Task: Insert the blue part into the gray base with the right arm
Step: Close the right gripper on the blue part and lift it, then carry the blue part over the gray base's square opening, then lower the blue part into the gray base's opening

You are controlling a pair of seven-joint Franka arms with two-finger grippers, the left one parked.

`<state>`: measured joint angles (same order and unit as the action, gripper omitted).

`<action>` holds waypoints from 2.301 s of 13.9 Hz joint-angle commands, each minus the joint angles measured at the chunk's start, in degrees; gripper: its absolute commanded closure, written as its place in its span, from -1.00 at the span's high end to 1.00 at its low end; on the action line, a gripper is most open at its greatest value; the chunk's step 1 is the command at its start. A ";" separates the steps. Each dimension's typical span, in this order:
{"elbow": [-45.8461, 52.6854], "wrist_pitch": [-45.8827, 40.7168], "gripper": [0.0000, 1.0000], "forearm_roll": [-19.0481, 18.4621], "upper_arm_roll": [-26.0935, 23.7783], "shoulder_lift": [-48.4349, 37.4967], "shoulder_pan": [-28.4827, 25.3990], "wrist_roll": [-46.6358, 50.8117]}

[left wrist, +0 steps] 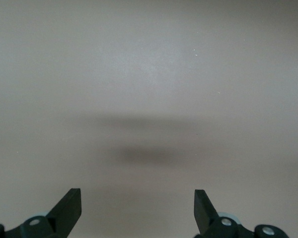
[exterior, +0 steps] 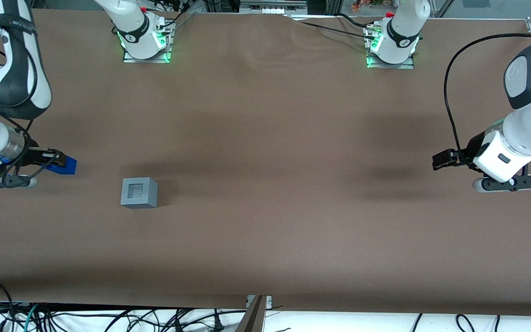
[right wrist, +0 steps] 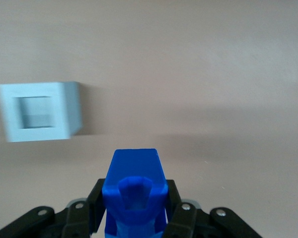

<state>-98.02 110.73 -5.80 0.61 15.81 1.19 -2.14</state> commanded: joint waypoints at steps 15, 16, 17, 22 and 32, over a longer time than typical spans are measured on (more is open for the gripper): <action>5.65 7.82 -0.37 -0.35 -1.49 12.40 -10.07 12.24; 5.56 8.44 -0.38 -0.44 -1.40 13.10 -9.89 12.24; 5.56 8.62 -0.38 -0.44 -1.40 13.28 -9.81 12.24; 4.85 9.06 -0.38 -0.44 -1.40 13.90 -9.89 12.16; 4.94 10.20 -0.38 -0.44 -1.40 14.25 -9.89 11.98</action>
<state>-93.84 120.49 -5.84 -0.62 29.66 -8.97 10.40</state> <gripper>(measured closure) 0.489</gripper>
